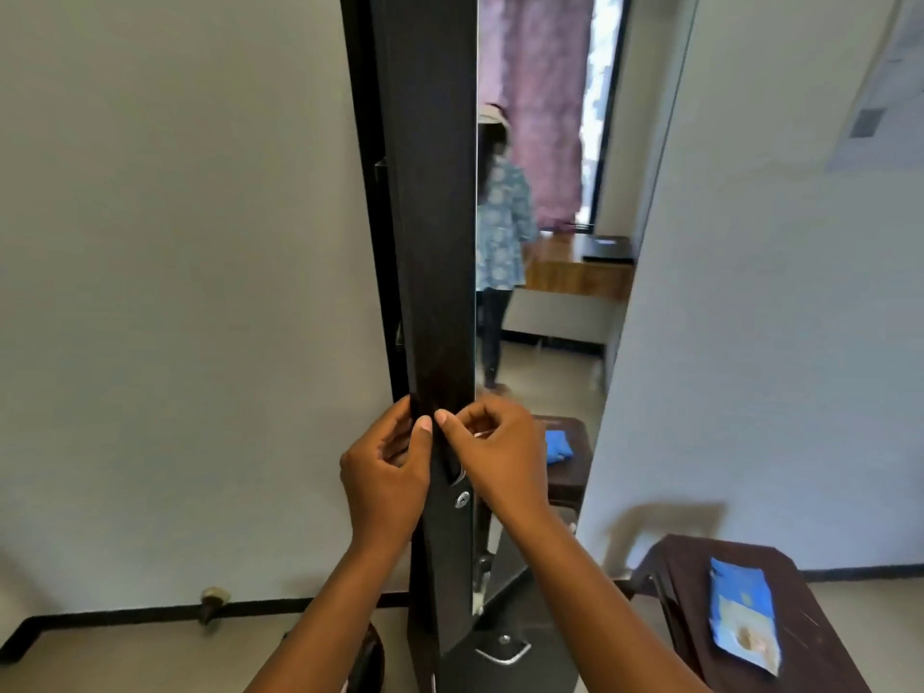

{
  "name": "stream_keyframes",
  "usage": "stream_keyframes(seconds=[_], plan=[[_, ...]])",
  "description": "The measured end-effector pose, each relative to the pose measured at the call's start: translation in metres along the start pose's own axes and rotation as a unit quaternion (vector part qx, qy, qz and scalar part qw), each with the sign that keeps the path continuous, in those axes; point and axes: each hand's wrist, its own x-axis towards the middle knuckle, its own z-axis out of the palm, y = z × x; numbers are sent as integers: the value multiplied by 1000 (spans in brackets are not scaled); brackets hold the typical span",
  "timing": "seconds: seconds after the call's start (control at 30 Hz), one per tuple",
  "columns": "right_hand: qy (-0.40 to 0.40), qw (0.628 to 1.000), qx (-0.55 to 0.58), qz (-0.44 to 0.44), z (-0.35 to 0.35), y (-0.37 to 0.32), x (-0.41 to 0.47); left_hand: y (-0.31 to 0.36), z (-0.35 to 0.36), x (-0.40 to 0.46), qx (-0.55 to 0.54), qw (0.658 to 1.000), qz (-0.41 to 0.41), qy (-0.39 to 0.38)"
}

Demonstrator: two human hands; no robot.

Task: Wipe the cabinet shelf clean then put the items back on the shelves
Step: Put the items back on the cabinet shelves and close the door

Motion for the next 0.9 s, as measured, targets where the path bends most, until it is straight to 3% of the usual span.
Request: stream_keyframes(seconds=[0.37,0.9], plan=[[12,999,-42,8,64,-14,56,-50,-10,91,64,996,-33,-54],[17,989,-146,-31,111,-8,114,-88,11,165,65,990,-57,-112]])
